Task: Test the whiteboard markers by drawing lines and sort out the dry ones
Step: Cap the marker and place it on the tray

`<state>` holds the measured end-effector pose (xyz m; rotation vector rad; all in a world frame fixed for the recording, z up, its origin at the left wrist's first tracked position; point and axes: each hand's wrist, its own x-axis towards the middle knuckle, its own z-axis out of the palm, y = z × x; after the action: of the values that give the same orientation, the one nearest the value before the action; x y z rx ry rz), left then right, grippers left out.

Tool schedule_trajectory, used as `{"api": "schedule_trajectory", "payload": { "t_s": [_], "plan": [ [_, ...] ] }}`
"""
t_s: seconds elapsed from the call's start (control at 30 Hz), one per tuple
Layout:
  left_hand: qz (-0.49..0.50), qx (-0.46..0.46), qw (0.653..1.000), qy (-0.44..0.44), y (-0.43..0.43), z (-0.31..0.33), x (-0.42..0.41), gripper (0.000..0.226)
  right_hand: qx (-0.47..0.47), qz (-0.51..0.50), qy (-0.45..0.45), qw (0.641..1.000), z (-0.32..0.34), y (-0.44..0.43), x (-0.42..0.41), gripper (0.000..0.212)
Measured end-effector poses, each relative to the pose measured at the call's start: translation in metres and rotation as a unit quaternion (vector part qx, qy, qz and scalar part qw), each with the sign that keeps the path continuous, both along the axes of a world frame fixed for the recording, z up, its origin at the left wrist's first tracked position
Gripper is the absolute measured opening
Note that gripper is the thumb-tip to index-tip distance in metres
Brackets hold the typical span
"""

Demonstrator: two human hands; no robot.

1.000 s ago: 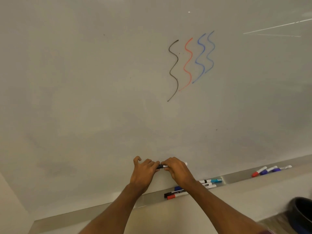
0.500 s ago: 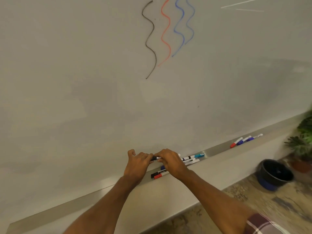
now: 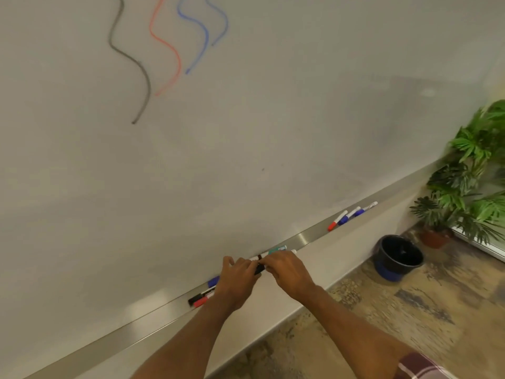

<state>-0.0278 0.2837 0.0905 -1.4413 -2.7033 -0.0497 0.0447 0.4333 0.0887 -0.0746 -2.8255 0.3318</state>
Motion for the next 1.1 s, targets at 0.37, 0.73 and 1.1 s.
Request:
{"api": "schedule_trajectory", "payload": {
  "t_s": [0.37,0.73,1.1],
  "plan": [
    [0.05,-0.036,0.993,-0.1,0.194,-0.03,-0.023,0.037,-0.039,-0.048,0.027,0.998,-0.047,0.187,-0.022,0.023],
    [0.1,-0.062,0.976,-0.184,0.292,-0.07,-0.042,0.053,-0.063,-0.054,-0.031,0.996,-0.084,0.298,-0.066,0.02],
    [0.083,-0.06,0.978,-0.182,0.317,-0.088,-0.052,0.066,-0.033,-0.032,0.011,0.999,-0.108,0.339,-0.079,0.027]
  ]
}}
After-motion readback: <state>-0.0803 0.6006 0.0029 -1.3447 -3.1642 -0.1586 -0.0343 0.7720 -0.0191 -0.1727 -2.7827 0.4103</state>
